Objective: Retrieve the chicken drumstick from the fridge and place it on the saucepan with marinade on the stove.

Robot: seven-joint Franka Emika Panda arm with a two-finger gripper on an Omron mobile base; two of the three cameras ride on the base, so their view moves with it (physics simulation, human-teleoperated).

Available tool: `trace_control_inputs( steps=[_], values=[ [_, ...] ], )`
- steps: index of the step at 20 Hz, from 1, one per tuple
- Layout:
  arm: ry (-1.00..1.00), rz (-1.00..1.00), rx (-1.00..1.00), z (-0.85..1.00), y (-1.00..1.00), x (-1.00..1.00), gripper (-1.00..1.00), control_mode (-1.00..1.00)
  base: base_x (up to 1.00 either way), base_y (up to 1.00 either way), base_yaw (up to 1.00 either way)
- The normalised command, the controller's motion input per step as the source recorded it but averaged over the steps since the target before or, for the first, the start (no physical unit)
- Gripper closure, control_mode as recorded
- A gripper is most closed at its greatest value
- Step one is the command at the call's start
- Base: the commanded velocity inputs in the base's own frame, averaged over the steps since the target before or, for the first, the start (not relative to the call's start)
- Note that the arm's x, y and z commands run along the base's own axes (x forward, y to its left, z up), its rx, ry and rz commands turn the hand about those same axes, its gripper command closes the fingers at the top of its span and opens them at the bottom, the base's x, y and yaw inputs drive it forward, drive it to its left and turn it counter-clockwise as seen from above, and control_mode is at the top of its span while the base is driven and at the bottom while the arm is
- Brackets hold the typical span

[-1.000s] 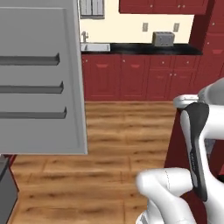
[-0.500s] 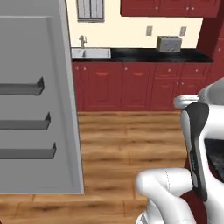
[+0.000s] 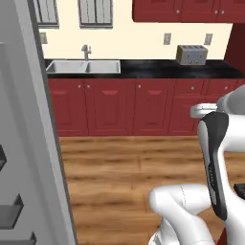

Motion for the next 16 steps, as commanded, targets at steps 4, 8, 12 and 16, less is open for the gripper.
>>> trace_control_inputs(
  steps=[4, 8, 12, 16],
  values=[
    [0.0, 0.0, 0.0, 0.0, 0.0, 0.0, 1.0, 1.0, 1.0, 0.0, 0.0],
    [0.0, 0.0, 0.0, 0.0, 0.0, 0.0, 1.0, 1.0, 1.0, 0.0, 0.0],
    [0.0, 0.0, 0.0, 0.0, 0.0, 0.0, 1.0, 1.0, 1.0, 0.0, 0.15],
    [0.0, 0.0, 0.0, 0.0, 0.0, 0.0, 1.0, 1.0, 0.96, -0.05, 0.25]
  ],
)
